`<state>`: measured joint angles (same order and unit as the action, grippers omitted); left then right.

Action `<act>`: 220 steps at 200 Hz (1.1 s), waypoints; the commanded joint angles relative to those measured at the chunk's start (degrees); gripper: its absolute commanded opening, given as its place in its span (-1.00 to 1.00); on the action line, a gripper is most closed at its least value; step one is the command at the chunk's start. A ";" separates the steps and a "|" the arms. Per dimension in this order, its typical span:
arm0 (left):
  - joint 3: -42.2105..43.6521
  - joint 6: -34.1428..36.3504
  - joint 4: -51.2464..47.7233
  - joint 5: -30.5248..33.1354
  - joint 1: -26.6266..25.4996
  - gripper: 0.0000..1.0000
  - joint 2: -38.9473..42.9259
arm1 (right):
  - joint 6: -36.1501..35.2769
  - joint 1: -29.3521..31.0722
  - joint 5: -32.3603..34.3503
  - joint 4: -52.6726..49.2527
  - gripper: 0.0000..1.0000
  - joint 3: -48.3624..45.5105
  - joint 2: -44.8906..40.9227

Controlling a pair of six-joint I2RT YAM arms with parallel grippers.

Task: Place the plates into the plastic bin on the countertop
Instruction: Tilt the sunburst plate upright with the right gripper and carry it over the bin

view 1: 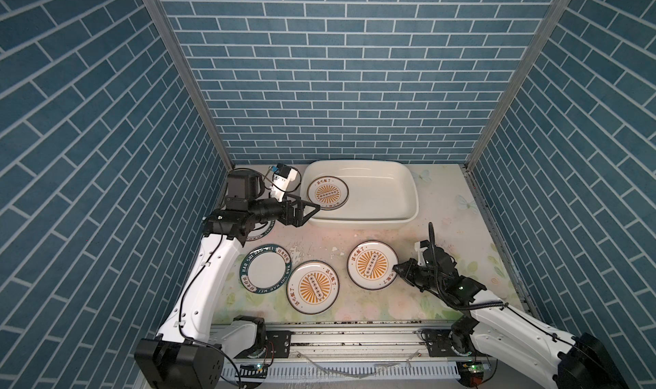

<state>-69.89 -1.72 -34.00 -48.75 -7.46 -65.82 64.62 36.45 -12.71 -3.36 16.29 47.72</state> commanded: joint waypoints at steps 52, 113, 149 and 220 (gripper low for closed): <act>-2.73 1.51 -2.55 0.33 0.30 0.99 -0.27 | -2.96 -0.24 -0.64 -17.61 -1.00 7.30 -8.03; -1.35 0.58 -2.14 0.07 3.56 0.99 -0.83 | -6.78 -0.29 -2.56 -32.15 -1.00 17.57 -8.78; -3.09 -0.31 -2.55 -0.58 4.65 0.99 -1.72 | -8.22 -0.32 -3.25 -35.49 -1.00 23.36 -7.02; -0.95 2.42 -3.04 2.31 5.18 0.99 -1.26 | -16.54 -2.34 -3.09 -35.23 -1.00 43.52 10.45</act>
<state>-71.33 -0.73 -36.36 -47.57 -2.74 -67.57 52.86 35.46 -14.83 -40.71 54.41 53.17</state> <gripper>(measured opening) 0.995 0.074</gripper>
